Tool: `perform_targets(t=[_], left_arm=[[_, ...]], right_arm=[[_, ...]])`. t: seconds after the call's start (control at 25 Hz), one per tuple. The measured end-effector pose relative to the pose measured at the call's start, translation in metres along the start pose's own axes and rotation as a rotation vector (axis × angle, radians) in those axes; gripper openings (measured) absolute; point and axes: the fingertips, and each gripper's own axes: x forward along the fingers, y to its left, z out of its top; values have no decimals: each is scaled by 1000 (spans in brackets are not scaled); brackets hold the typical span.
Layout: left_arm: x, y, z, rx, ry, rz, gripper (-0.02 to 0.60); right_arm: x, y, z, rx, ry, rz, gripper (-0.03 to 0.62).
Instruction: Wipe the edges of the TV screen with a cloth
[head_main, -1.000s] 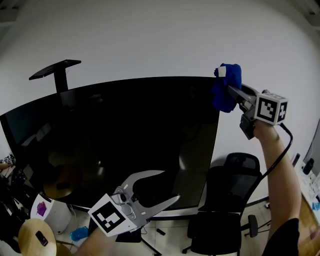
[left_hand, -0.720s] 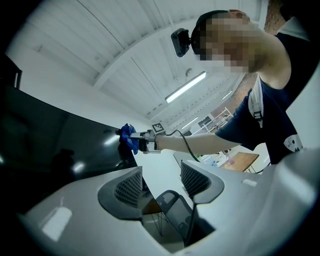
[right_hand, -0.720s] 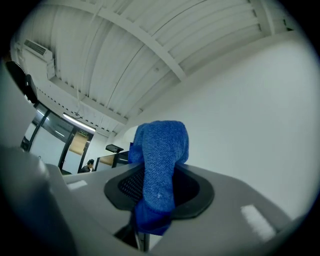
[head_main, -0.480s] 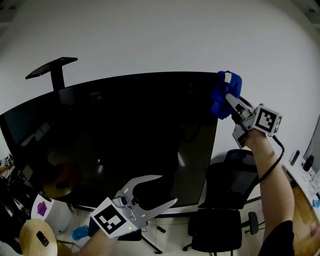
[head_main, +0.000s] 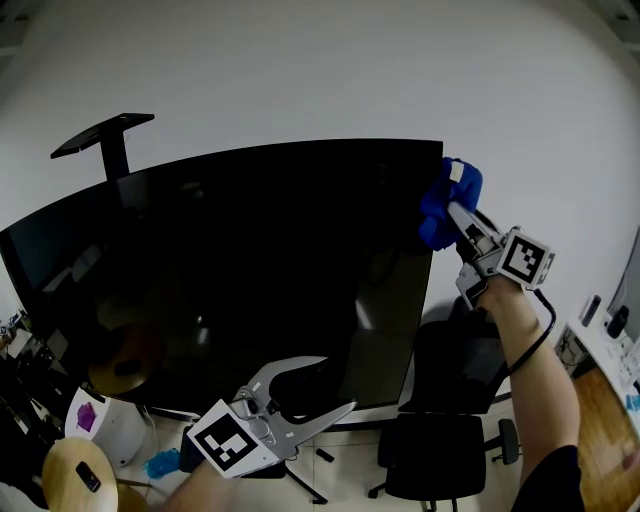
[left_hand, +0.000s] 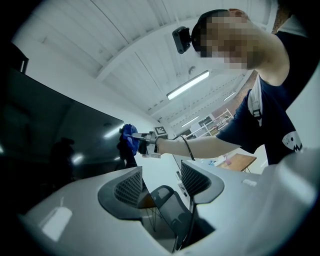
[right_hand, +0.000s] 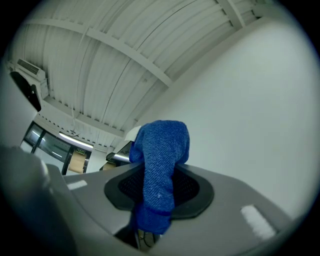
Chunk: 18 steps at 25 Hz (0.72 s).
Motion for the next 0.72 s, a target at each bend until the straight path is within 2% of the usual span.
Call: perform_targets(t=[0.24, 0.36, 0.72], left_arm=[[-2, -7, -6, -15, 10, -3, 232], [-2, -11, -12, -34, 20, -6, 232], [-1, -24, -41, -83, 65, 7, 232]], right_arm=[[-12, -4, -28, -11, 67, -41, 132], [-22, -9, -49, 16, 86, -50, 132], [-64, -23, -123, -13, 169, -140, 132]])
